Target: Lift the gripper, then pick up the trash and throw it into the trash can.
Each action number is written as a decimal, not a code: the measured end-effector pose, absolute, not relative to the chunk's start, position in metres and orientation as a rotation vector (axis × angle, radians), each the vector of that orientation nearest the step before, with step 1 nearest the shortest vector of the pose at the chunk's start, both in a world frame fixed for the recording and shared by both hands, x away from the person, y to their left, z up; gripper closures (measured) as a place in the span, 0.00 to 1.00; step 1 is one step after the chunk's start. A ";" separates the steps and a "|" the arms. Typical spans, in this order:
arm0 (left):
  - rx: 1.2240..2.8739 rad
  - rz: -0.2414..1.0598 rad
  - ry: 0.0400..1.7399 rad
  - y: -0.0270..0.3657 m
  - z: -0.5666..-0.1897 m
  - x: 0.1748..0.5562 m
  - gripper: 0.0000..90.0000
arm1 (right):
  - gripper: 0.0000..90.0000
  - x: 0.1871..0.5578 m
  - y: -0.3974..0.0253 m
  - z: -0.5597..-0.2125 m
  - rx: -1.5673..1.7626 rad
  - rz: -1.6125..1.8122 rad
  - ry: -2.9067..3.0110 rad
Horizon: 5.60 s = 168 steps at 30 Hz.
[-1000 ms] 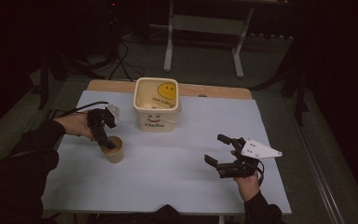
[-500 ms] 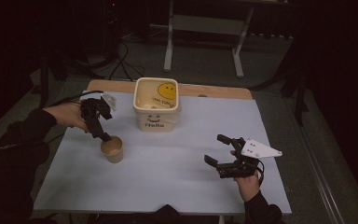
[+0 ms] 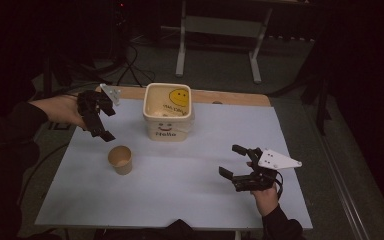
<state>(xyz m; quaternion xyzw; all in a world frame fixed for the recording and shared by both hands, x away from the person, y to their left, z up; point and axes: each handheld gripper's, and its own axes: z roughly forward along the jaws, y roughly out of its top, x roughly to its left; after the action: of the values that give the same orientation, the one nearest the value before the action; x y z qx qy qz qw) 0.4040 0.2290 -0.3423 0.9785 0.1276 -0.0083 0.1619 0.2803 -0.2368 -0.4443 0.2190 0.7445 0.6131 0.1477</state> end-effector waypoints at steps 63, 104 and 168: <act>2.906 -0.049 0.266 0.205 -0.381 0.389 0.03 | 0.14 0.277 -0.236 -0.442 0.605 1.758 2.158; 2.914 -0.113 0.219 0.207 -0.460 0.382 0.05 | 0.14 0.278 -0.236 -0.444 0.612 1.747 2.170; 2.772 -0.184 0.242 0.201 -0.360 0.401 0.28 | 0.14 0.281 -0.237 -0.447 0.628 1.749 2.177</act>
<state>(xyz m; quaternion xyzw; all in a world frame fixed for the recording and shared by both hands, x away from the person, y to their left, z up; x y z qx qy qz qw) 0.4015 0.2008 -0.3599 0.9786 0.0853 -0.0650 0.1757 0.2811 -0.2368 -0.4466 0.2171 0.7531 0.6051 0.1395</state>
